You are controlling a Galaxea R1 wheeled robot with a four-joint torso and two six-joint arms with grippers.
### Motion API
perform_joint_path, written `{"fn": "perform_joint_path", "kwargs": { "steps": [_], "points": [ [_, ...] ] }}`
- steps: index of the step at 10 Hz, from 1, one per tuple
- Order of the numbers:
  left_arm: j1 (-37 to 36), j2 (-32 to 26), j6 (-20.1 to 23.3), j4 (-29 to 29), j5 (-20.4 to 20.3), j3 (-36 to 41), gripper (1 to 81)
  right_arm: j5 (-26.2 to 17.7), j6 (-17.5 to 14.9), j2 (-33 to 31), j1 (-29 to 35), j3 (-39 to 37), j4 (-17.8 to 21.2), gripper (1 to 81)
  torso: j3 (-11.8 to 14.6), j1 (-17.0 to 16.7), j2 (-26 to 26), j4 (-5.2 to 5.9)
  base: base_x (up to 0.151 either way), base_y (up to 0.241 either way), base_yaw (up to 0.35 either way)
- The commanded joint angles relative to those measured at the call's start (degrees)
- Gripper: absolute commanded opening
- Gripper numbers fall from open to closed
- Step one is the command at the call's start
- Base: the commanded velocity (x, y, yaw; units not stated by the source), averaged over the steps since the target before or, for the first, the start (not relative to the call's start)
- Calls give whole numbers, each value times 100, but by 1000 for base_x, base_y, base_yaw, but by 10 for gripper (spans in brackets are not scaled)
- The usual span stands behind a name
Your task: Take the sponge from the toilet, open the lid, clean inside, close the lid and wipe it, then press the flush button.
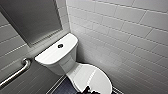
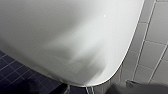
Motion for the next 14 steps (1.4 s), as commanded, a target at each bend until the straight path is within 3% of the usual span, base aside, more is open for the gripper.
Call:
{"fn": "perform_joint_path", "kwargs": {
  "steps": [1,10,14],
  "points": [
    [-903,-37,82,-101,-104,433,811,-209,11,-132,-61,-20,-120,10,0,0,0,0,0,0,0],
    [-886,-688,91,-118,-455,1568,811,-200,11,-114,-69,-21,-164,10,0,0,0,0,0,0,0],
    [-850,-925,91,-127,-623,1955,811,-200,11,-114,-61,-21,-164,10,595,2,2,0,0,0,0]
  ]
}}
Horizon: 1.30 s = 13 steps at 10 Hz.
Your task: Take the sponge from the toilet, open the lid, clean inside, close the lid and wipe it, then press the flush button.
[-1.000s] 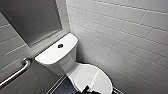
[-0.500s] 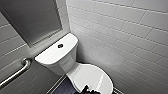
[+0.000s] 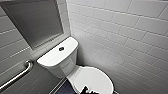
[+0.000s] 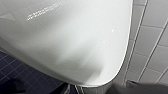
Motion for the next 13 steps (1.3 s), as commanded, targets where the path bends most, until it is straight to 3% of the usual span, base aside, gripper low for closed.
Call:
{"fn": "perform_joint_path", "kwargs": {
  "steps": [1,2,4,5,9,13],
  "points": [
    [-875,-79,110,-54,-315,430,811,-183,11,-143,-72,-10,-150,10,292,0,0,0,0,0,0],
    [-857,-167,50,-106,-402,535,811,-183,11,-143,-72,-10,-141,10,148,0,0,0,0,0,0],
    [-804,-493,-267,-186,-525,939,811,-183,11,-143,-63,-10,-131,10,288,0,-4,0,0,0,0],
    [-795,-668,-504,-186,-797,1185,811,-183,11,-134,-54,-10,-132,10,297,0,-4,0,0,0,0],
    [-796,-1107,-1189,-186,-1184,1730,811,-191,11,-125,-54,-10,-141,10,297,0,-4,0,0,0,0],
    [-848,-1468,-1375,-168,-1676,2205,811,-218,11,-116,-63,-19,-141,10,297,0,-4,0,0,0,0]
  ]
}}
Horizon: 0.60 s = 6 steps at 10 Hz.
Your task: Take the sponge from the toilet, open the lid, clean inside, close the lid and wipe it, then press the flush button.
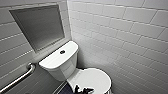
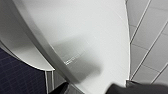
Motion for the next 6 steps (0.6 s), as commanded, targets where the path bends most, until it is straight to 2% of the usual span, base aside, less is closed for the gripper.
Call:
{"fn": "perform_joint_path", "kwargs": {
  "steps": [1,6],
  "points": [
    [-857,-225,-2,83,-585,436,811,-157,0,-109,-3,-27,-131,10,0,0,0,0,0,0,0],
    [-874,-585,-309,83,-999,753,811,-157,9,-3,-3,-194,-140,10,0,0,0,0,0,0,0]
  ]
}}
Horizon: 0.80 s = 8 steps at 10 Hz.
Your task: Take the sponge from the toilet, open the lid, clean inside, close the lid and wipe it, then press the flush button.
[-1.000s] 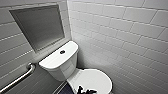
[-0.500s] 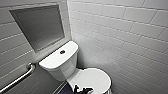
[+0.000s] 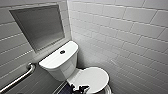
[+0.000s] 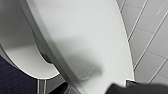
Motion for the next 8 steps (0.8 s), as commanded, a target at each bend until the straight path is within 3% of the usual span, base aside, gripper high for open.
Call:
{"fn": "perform_joint_path", "kwargs": {
  "steps": [1,8],
  "points": [
    [-850,-153,-98,146,-353,243,811,-148,9,-129,-2,-26,-139,10,0,0,0,0,0,0,0],
    [-929,-996,-740,208,-1064,682,811,-148,9,-129,7,-9,-140,10,0,0,0,0,0,0,0]
  ]
}}
